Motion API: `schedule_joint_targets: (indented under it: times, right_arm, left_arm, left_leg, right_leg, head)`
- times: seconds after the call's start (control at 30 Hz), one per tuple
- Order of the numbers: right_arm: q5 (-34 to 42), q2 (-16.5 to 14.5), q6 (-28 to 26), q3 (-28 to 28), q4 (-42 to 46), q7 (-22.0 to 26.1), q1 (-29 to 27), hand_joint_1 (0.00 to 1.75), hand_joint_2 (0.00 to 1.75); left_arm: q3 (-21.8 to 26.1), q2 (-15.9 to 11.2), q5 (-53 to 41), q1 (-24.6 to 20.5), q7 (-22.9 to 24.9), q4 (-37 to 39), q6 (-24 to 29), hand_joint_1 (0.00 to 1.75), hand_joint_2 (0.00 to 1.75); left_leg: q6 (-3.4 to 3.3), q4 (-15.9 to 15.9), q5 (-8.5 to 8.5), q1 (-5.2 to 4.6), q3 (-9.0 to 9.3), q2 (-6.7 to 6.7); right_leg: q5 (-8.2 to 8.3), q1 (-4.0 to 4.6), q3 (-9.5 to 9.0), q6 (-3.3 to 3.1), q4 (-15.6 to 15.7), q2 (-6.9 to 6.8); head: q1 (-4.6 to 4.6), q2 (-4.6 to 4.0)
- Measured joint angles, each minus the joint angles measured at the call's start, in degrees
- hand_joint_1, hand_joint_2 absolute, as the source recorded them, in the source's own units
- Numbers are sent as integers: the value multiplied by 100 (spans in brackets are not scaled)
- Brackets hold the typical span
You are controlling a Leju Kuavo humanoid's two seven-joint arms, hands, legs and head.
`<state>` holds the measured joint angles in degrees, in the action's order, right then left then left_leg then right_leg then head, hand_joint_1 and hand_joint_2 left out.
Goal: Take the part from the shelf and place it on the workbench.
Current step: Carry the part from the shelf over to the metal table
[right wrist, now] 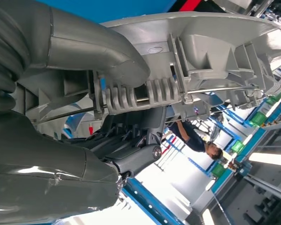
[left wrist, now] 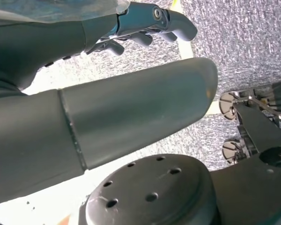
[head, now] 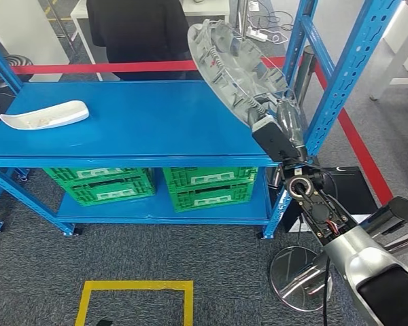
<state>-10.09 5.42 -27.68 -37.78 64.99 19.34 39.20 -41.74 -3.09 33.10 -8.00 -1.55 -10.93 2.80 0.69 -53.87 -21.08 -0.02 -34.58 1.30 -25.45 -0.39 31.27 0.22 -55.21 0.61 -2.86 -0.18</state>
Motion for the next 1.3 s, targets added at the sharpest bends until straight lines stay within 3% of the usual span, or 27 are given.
schedule_joint_targets:
  times: [1.0, 1.3]
  right_arm:
    - [75, -14, -46, -114, -239, 67, 100, 175, 175]
    - [762, -319, 305, -185, -319, 509, 230, 175, 175]
  left_arm:
    - [-63, -77, 69, -4, -52, 0, 39, 0, 0]
    - [-80, -80, 115, -29, -70, 0, 15, 0, 0]
  left_leg:
    - [0, 0, 0, 0, -4, 5]
    - [0, 0, 0, 0, -7, 5]
  right_leg:
    - [0, 1, 0, 0, 0, -2]
    - [0, 3, 3, 0, 0, -2]
  head:
    - [0, 0]
    - [0, 0]
